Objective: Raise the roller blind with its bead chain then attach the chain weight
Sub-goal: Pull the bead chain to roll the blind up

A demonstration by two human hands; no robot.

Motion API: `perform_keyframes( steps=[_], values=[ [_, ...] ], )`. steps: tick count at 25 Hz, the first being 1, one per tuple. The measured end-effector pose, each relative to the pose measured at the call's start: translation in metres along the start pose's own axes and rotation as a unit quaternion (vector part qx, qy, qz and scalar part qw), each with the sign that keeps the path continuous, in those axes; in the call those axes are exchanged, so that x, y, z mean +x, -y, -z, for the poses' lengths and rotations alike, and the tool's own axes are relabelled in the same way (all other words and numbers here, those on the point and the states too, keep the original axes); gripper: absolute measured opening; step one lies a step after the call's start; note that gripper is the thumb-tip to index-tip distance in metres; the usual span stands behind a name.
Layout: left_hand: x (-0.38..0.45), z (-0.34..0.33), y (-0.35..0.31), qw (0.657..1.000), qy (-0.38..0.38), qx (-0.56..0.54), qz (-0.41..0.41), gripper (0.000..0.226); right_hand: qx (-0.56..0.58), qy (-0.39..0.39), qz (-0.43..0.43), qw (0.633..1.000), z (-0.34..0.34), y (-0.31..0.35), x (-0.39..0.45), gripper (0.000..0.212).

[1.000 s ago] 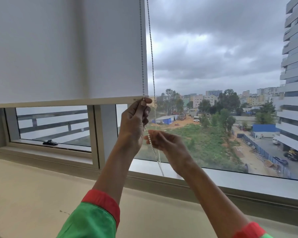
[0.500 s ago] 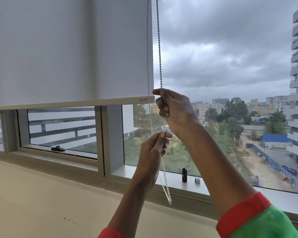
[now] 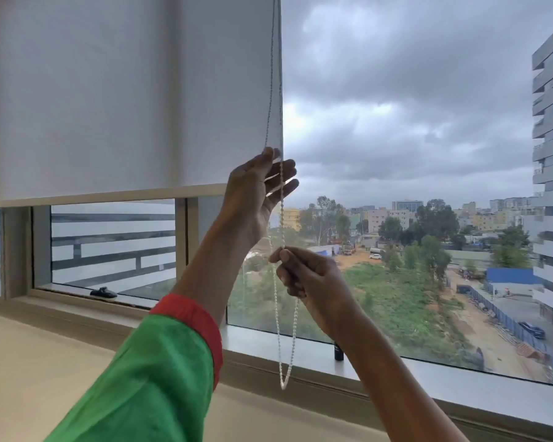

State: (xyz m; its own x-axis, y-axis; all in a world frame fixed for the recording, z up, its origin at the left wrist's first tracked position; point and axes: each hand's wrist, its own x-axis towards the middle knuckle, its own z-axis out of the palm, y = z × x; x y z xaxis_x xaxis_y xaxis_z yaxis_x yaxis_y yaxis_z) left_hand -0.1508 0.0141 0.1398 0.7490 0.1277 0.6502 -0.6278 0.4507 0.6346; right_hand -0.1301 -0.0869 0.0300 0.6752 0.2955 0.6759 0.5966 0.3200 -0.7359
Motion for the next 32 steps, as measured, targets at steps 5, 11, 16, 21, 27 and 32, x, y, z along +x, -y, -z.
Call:
perform_keyframes(
  steps=[5,11,16,21,27,32],
  values=[
    [-0.011,-0.012,0.01,0.998,-0.022,0.065,-0.011,0.03,-0.184,0.113,-0.041,0.976,0.018,0.014,0.007,0.022],
    [-0.046,0.007,0.038,1.0,0.001,0.017,0.025,0.031,-0.186,0.07,-0.052,0.979,0.027,0.079,0.039,0.071],
    [-0.046,0.004,0.047,0.993,0.044,0.108,0.035,0.028,0.027,-0.08,0.028,0.996,-0.003,0.126,0.074,0.027],
    [-0.019,0.014,0.017,0.986,0.107,0.074,0.102,0.03,0.006,-0.101,0.036,0.994,-0.004,0.13,0.071,0.019],
    [0.026,-0.007,-0.031,0.994,0.079,-0.029,0.064,0.036,0.013,-0.057,0.022,0.998,0.01,0.074,0.042,0.02],
    [0.042,-0.035,-0.039,0.999,-0.029,0.001,0.03,0.024,-0.066,0.016,0.021,0.997,-0.003,0.043,0.036,0.02]
  ],
)
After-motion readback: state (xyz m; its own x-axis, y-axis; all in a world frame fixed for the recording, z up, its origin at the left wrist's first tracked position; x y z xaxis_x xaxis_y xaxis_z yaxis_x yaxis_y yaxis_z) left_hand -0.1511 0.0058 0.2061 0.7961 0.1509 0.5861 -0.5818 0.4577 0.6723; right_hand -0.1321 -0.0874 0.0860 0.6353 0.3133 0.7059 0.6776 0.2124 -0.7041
